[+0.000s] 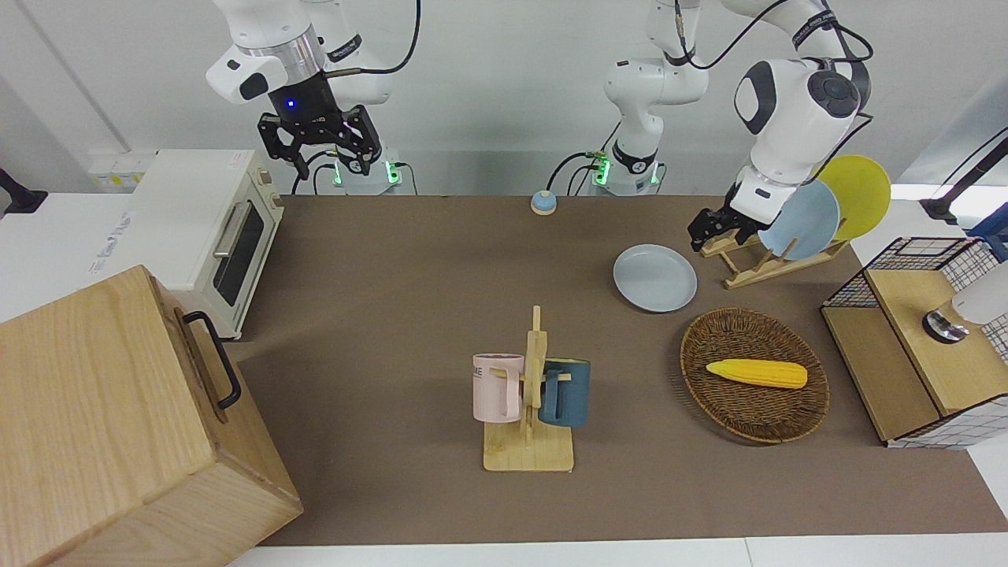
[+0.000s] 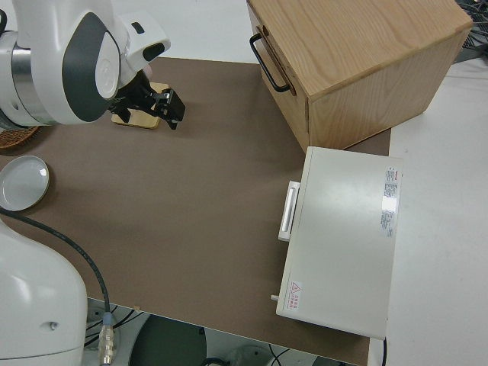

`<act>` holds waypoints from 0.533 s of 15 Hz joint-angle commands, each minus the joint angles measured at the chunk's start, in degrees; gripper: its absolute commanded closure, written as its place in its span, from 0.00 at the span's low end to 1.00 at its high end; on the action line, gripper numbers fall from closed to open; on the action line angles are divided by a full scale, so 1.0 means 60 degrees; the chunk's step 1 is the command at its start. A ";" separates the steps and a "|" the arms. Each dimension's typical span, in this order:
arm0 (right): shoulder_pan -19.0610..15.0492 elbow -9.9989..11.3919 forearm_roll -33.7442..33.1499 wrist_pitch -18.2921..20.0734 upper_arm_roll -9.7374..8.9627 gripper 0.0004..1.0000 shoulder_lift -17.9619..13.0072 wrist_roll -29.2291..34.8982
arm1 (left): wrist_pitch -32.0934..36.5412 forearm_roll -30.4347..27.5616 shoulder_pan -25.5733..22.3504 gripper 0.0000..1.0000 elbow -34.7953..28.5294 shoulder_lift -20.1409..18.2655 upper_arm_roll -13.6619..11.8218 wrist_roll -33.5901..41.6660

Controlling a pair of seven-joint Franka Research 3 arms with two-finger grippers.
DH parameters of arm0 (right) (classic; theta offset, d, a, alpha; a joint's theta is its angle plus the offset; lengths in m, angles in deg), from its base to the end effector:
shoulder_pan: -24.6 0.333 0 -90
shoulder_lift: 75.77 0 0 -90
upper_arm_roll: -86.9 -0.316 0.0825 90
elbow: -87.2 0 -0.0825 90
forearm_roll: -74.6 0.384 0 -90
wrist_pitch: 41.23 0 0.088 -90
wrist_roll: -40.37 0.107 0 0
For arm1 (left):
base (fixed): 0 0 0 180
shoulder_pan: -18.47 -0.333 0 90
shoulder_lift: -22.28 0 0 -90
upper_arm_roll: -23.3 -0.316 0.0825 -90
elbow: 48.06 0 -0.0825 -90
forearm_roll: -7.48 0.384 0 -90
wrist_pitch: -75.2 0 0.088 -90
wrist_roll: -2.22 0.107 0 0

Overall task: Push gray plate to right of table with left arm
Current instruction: 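Move the left gripper forward to the edge of the gray plate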

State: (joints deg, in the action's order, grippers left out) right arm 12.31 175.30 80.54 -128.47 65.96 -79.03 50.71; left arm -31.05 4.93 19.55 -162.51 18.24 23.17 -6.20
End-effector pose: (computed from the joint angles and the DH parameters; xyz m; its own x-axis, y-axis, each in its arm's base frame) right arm 0.5243 0.0979 0.6650 0.9995 -0.0237 0.0228 -0.0216 -0.9959 -0.0884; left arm 0.5286 -0.0122 0.4844 0.9867 0.1422 -0.0781 0.1450 -0.9890 0.0307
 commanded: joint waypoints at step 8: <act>-0.0061 -0.0137 0.0153 0.0052 -0.0039 0.00 0.0060 0.0021 | -0.1317 0.0016 -0.0019 0.01 -0.1577 0.0000 -0.0167 0.1199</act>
State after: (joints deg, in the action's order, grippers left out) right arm 12.31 175.30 80.54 -128.47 65.96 -79.03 50.71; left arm -34.35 4.93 19.53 -167.26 18.54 22.42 -0.68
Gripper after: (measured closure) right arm 0.004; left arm 0.004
